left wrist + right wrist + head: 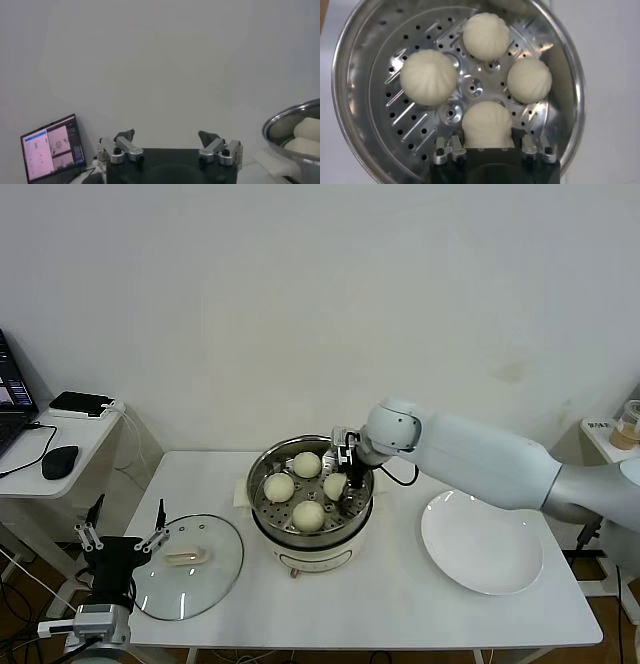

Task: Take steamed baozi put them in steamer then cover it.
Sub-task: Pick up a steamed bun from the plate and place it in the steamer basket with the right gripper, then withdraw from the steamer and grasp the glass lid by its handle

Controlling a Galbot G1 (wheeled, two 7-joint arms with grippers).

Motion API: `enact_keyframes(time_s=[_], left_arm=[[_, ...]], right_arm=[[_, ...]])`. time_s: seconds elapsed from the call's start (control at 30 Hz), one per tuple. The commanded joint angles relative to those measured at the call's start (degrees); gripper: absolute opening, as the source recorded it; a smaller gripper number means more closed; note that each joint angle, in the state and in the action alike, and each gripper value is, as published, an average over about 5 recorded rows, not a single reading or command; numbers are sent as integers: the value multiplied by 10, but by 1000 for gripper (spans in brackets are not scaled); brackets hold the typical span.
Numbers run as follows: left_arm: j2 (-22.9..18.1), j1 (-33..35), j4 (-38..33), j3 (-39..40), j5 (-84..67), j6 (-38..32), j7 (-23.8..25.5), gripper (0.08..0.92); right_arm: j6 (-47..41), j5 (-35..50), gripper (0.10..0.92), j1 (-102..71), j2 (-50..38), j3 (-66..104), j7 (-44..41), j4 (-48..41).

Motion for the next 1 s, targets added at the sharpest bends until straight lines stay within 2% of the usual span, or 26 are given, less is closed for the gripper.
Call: enact_keyframes(time_s=[0.03, 0.17, 0.33, 0.5, 0.67, 0.77, 0.87, 1.0], left_arm=[[0, 1, -1, -1, -1, 0, 0, 823], [0, 2, -2, -2, -1, 0, 0, 823], [-1, 0, -4, -1, -2, 0, 0, 823], [-1, 1, -5, 1, -3, -1, 1, 823], [-1, 4, -6, 3, -4, -3, 0, 823], [-2, 5, -5, 5, -4, -6, -2, 823], [-3, 6, -2, 9, -4, -12, -4, 823], [-6, 6, 10, 17, -2, -24, -9, 823]], right_arm=[[1, -16, 751, -4, -1, 10, 1, -1], [3, -8, 815, 13, -25, 24, -6, 30], [10, 25, 822, 28, -70, 56, 16, 92], [23, 46, 823, -40, -118, 133, 156, 166], [93, 16, 823, -207, -155, 276, 291, 219], [155, -36, 823, -340, -158, 396, 358, 245], [226, -93, 823, -497, -144, 535, 399, 269], [315, -139, 823, -680, -94, 711, 414, 293]])
